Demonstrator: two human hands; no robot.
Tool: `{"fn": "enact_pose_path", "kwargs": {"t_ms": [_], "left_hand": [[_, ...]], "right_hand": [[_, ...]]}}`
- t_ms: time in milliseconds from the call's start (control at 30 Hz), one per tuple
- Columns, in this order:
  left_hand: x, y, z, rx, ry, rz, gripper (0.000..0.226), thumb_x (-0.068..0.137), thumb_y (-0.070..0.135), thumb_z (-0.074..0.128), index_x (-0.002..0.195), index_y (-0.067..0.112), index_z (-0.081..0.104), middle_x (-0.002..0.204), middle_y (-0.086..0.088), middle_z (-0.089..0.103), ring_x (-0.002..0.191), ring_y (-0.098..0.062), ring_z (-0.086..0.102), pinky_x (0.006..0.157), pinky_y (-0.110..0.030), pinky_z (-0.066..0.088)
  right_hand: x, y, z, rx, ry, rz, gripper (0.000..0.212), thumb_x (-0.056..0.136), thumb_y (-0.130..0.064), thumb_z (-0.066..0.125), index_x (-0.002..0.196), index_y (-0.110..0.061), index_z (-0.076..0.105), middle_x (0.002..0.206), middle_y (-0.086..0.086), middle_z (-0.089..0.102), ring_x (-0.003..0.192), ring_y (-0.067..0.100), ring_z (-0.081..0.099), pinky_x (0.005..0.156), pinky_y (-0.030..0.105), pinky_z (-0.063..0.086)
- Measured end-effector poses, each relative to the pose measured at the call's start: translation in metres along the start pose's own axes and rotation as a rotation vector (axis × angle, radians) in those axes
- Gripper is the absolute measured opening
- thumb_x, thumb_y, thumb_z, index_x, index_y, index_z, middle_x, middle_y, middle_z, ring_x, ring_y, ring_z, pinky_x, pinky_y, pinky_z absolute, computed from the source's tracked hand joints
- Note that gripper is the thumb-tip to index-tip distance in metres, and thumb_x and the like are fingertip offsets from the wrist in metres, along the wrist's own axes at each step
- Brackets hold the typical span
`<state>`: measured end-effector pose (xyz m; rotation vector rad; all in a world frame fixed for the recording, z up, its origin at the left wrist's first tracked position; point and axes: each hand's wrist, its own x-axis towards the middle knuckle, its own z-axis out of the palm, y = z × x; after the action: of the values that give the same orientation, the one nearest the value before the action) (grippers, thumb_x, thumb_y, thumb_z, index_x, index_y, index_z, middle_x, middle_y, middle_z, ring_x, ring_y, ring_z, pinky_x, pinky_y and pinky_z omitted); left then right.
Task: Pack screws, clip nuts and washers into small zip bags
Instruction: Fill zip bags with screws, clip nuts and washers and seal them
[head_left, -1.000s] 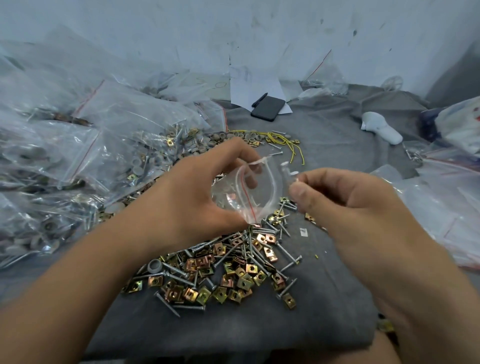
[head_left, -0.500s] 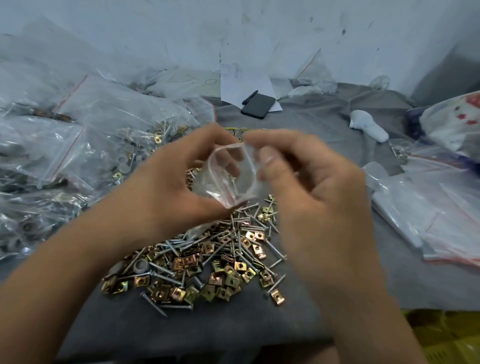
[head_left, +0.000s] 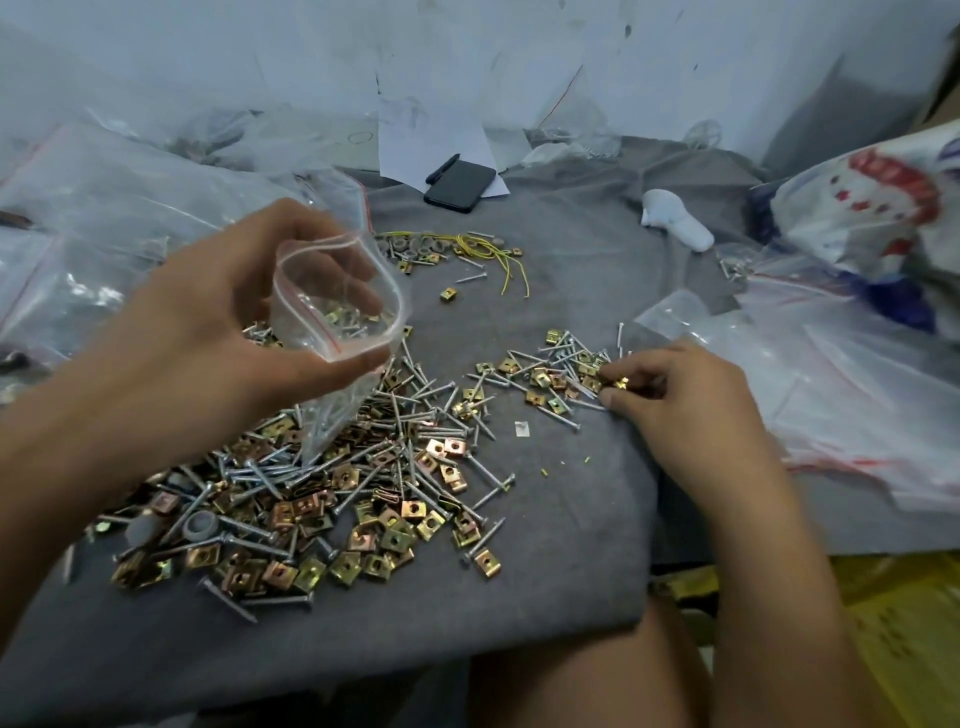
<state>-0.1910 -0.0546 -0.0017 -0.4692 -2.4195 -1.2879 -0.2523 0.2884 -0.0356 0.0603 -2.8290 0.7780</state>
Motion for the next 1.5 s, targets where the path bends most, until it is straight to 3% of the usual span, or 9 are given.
{"fn": "enact_pose_path", "kwargs": {"t_ms": [133, 267, 433, 600, 700, 800, 933, 1167, 1500], "left_hand": [[0.000, -0.004, 0.000, 0.011, 0.001, 0.014, 0.064, 0.075, 0.064, 0.089, 0.126, 0.037, 0.062, 0.120, 0.008, 0.077, 0.111, -0.015, 0.075, 0.095, -0.052, 0.058], [0.001, -0.001, 0.000, 0.005, -0.019, 0.004, 0.064, 0.074, 0.065, 0.089, 0.124, 0.037, 0.063, 0.119, 0.009, 0.077, 0.110, -0.014, 0.076, 0.095, -0.052, 0.058], [0.001, 0.007, -0.003, -0.004, -0.061, -0.032, 0.061, 0.072, 0.064, 0.087, 0.122, 0.037, 0.063, 0.117, 0.010, 0.077, 0.109, -0.014, 0.075, 0.094, -0.051, 0.059], [0.002, 0.010, -0.003, -0.007, -0.076, -0.032, 0.056, 0.072, 0.060, 0.087, 0.119, 0.038, 0.064, 0.115, 0.011, 0.077, 0.113, -0.015, 0.074, 0.103, -0.048, 0.055], [0.002, 0.012, -0.004, -0.002, -0.086, -0.043, 0.057, 0.068, 0.067, 0.083, 0.117, 0.044, 0.062, 0.117, 0.018, 0.076, 0.112, -0.004, 0.072, 0.095, -0.033, 0.057], [0.002, 0.016, -0.004, 0.021, -0.076, -0.041, 0.057, 0.066, 0.072, 0.079, 0.115, 0.049, 0.061, 0.117, 0.024, 0.075, 0.109, 0.007, 0.070, 0.087, -0.017, 0.053], [0.002, 0.015, -0.003, -0.005, -0.075, -0.047, 0.054, 0.068, 0.068, 0.082, 0.114, 0.048, 0.061, 0.117, 0.019, 0.076, 0.113, -0.001, 0.072, 0.097, -0.033, 0.054], [0.002, 0.014, -0.005, 0.003, -0.078, -0.047, 0.057, 0.072, 0.061, 0.086, 0.119, 0.036, 0.064, 0.118, 0.010, 0.076, 0.115, -0.013, 0.073, 0.102, -0.043, 0.056], [0.003, 0.018, -0.005, 0.001, -0.090, -0.035, 0.051, 0.072, 0.059, 0.084, 0.114, 0.039, 0.065, 0.117, 0.013, 0.076, 0.115, -0.010, 0.072, 0.105, -0.042, 0.052]], "right_hand": [[0.000, 0.005, 0.000, 0.002, 0.047, 0.011, 0.014, 0.083, -0.022, 0.084, 0.092, -0.033, 0.082, 0.088, -0.012, 0.071, 0.087, 0.014, 0.066, 0.083, 0.033, 0.053], [0.000, 0.009, 0.001, 0.017, 0.020, 0.056, 0.014, 0.085, -0.026, 0.084, 0.092, -0.031, 0.073, 0.081, -0.014, 0.067, 0.083, 0.016, 0.064, 0.078, 0.034, 0.050], [0.003, 0.013, 0.004, 0.000, 0.068, 0.068, 0.010, 0.090, -0.024, 0.079, 0.093, -0.021, 0.070, 0.091, -0.001, 0.071, 0.096, 0.027, 0.065, 0.084, 0.039, 0.050], [-0.007, -0.014, 0.001, 0.564, 0.152, -0.153, 0.011, 0.091, -0.016, 0.079, 0.096, -0.022, 0.071, 0.091, -0.003, 0.073, 0.086, 0.014, 0.068, 0.082, 0.033, 0.055], [-0.017, -0.051, 0.003, 0.980, 0.049, -0.339, 0.017, 0.088, -0.007, 0.080, 0.100, -0.014, 0.071, 0.094, 0.006, 0.076, 0.081, 0.015, 0.069, 0.075, 0.026, 0.057], [-0.027, -0.076, 0.009, 1.190, -0.018, -0.420, 0.023, 0.084, -0.005, 0.082, 0.103, -0.008, 0.070, 0.094, 0.011, 0.076, 0.077, 0.022, 0.071, 0.072, 0.027, 0.059], [-0.034, -0.093, 0.017, 1.358, -0.141, -0.386, 0.028, 0.081, -0.017, 0.085, 0.106, -0.010, 0.074, 0.088, 0.010, 0.076, 0.073, 0.024, 0.073, 0.070, 0.032, 0.060], [-0.044, -0.109, 0.027, 1.629, -0.403, -0.237, 0.024, 0.075, -0.024, 0.086, 0.093, -0.010, 0.080, 0.080, 0.011, 0.077, 0.066, 0.022, 0.076, 0.058, 0.028, 0.060], [-0.048, -0.112, 0.027, 1.701, -0.507, -0.264, 0.017, 0.081, -0.022, 0.079, 0.092, -0.010, 0.080, 0.080, 0.008, 0.076, 0.067, 0.019, 0.076, 0.058, 0.026, 0.061]]}}
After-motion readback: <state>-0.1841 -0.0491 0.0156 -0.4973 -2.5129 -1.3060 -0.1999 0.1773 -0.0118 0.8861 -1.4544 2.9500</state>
